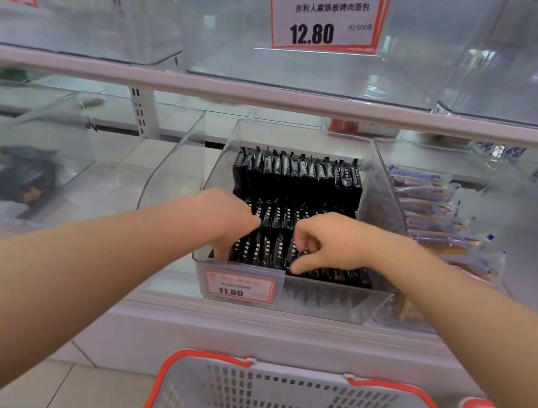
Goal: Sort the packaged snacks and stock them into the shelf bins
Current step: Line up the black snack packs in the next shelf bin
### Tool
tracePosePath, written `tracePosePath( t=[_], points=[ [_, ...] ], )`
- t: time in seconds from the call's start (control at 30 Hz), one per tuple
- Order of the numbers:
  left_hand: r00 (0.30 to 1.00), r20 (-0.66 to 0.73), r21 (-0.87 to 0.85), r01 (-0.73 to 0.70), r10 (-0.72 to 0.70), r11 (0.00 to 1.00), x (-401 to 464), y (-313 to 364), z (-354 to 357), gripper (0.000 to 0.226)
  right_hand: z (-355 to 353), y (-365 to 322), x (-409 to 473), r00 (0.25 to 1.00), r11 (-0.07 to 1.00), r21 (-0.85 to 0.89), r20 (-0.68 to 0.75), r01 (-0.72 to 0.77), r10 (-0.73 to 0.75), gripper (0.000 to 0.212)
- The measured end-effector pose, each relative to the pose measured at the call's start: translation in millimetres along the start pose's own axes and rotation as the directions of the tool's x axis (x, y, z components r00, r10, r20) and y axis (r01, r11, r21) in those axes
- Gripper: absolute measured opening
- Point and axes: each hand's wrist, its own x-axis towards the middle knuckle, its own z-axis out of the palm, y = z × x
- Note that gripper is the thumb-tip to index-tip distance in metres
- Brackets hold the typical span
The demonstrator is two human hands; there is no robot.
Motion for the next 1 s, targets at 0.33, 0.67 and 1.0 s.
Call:
tracePosePath(
  t=[0.33,0.67,1.0],
  points=[
    [0.998,0.059,0.012,-0.009,0.008,1.000,-4,-4,-3,0.057,22,-39,45,0.993,0.993,-0.010,-0.016,0.120,-0.120,0.024],
    [0.987,-0.159,0.067,0.041,-0.030,0.997,1,-2,9,0.054,30,-36,46,0.991,0.993,-0.109,-0.126,0.037,-0.050,0.024],
    [0.875,-0.485,-0.244,-0.128,-0.006,0.961,-25,39,-25,0.019,-11,-16,-52,0.872,0.957,0.257,-0.489,0.137,0.007,0.004]
  ],
)
